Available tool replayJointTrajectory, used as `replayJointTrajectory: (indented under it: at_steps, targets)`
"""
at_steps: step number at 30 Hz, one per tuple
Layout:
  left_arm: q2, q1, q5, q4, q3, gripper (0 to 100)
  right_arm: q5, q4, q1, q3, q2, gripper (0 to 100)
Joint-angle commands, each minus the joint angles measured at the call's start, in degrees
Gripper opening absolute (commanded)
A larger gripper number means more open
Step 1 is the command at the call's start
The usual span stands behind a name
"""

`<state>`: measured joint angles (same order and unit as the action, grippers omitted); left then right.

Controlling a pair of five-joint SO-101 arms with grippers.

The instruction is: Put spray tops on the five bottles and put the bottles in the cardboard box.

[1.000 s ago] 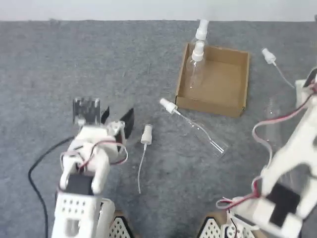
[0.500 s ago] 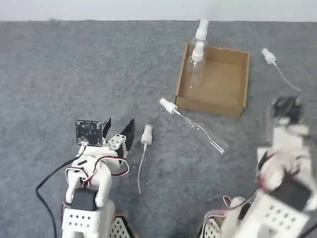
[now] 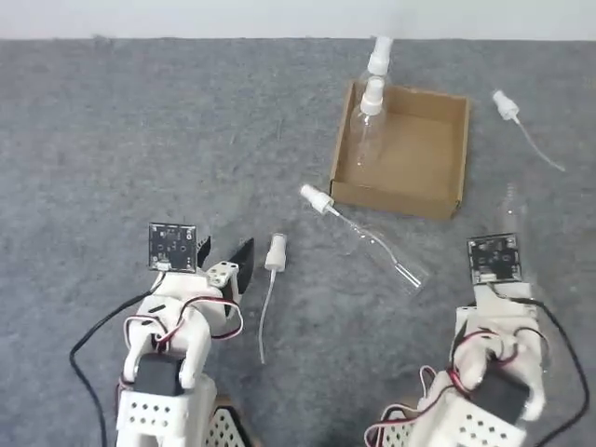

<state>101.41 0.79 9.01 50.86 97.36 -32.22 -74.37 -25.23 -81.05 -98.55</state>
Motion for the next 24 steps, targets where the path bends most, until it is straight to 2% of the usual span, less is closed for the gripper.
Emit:
replayJointTrajectory:
  at_steps: [1, 10, 20, 24]
  targets:
    - [-0.88, -0.26, 0.09, 0.44, -0.57, 22, -0.7, 6.29, 1.36, -7.38, -3.38, 0.6]
    - [-0.62, 0.26, 0.09, 6.07, -0.57, 22, -1.05, 8.4, 2.77, -10.64, -5.41, 0.6]
    - [-0.79, -0.18, 0.18, 7.12, -0.57, 22, -1.14, 8.13, 3.12, -15.3, -5.41, 0.6]
    - [-0.53, -0.09, 0.26, 16.53, -0.57, 22, -1.14, 8.13, 3.21, -15.38, -5.32, 0.6]
